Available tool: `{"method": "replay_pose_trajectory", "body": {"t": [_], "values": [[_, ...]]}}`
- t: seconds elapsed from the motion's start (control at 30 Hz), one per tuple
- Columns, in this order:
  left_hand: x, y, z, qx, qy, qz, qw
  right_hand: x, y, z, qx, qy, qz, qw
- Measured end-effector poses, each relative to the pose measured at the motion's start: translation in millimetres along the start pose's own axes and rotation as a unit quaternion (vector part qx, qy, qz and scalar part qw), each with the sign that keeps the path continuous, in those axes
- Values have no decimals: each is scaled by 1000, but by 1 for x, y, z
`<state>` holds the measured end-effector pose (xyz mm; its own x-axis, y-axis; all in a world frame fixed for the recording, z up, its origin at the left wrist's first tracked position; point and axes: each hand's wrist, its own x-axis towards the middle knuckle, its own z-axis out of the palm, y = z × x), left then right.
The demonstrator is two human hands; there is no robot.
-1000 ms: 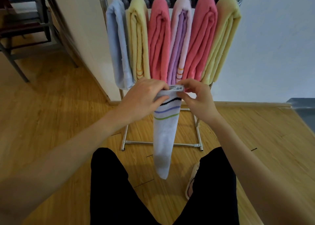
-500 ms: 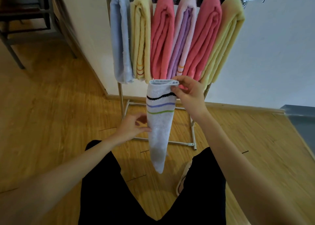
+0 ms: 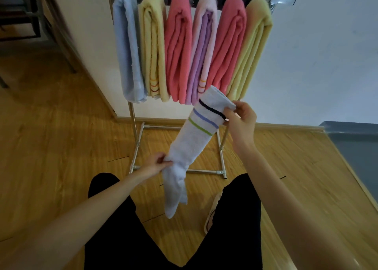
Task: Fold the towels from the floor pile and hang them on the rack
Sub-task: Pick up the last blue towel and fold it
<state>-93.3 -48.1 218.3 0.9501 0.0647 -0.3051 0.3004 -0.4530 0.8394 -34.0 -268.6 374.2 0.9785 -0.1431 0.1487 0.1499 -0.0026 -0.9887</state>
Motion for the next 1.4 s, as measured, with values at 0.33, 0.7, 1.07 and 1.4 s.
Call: {"method": "replay_pose_trajectory", "body": {"t": [0.33, 0.7, 1.07, 1.4], "values": [[-22, 94, -74, 5, -17, 161, 987, -29, 103, -35, -147, -94, 263, 949], [-60, 161, -97, 138, -222, 194, 945, -33, 88, -5, -340, -353, 140, 860], [-61, 155, -99, 99, -234, 192, 948, -39, 25, 26, 15, -500, 97, 860], [-49, 112, -135, 61, -203, 130, 969, -3, 10, 9, 18, -437, 100, 894]]}}
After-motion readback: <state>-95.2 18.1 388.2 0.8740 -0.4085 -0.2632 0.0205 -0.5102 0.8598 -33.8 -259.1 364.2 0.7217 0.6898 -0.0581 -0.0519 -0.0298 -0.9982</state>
